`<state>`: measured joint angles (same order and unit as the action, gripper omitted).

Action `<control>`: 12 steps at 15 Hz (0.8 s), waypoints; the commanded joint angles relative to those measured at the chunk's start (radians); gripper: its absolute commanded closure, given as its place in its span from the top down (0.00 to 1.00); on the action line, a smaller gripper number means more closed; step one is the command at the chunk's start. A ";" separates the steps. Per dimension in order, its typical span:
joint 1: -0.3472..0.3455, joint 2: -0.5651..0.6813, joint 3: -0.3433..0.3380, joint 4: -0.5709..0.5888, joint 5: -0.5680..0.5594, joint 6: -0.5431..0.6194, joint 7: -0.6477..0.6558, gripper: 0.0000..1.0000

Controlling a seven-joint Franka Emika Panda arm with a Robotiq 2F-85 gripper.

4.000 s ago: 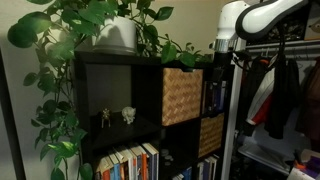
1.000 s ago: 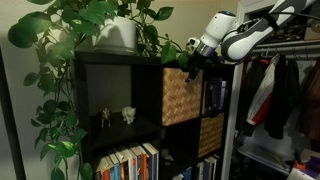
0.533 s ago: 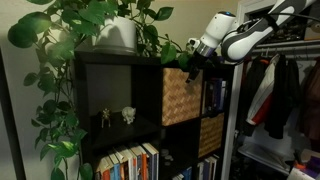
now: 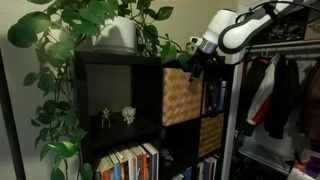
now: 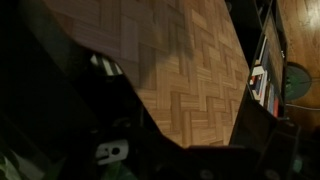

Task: Partially pull out the basket from the shelf, remove socks from it then put them on top of the shelf, and then push the basket back into the shelf

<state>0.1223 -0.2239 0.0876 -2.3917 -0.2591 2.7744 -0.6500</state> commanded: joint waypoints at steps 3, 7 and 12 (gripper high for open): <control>0.050 -0.088 -0.039 -0.058 0.091 -0.156 -0.110 1.00; 0.043 -0.138 -0.025 -0.073 0.071 -0.243 -0.116 1.00; 0.056 -0.206 -0.031 -0.100 0.079 -0.335 -0.129 1.00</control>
<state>0.1545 -0.3326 0.0786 -2.4115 -0.1969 2.5315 -0.7600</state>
